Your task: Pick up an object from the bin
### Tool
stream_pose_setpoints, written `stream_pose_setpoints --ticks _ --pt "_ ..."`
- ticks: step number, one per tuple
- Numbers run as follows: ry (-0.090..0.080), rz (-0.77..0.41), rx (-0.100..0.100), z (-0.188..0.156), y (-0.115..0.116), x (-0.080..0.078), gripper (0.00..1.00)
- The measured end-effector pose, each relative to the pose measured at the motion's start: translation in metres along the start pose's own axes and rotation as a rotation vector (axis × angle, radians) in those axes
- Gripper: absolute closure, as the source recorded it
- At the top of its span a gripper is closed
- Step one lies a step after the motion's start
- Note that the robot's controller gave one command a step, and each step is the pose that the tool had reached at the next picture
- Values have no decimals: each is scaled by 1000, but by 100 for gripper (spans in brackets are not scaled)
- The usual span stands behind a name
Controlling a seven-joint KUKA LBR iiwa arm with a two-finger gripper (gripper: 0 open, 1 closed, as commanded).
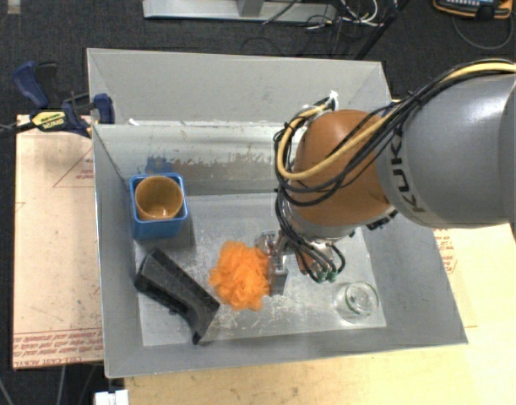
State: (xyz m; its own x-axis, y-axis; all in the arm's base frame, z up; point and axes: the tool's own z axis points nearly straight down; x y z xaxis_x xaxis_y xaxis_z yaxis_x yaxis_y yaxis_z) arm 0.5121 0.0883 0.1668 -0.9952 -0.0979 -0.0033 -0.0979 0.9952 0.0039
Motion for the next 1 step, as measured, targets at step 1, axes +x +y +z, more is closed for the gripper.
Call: stream_pose_setpoints --ticks 1 --pt "0 0 0 0 0 0 100"
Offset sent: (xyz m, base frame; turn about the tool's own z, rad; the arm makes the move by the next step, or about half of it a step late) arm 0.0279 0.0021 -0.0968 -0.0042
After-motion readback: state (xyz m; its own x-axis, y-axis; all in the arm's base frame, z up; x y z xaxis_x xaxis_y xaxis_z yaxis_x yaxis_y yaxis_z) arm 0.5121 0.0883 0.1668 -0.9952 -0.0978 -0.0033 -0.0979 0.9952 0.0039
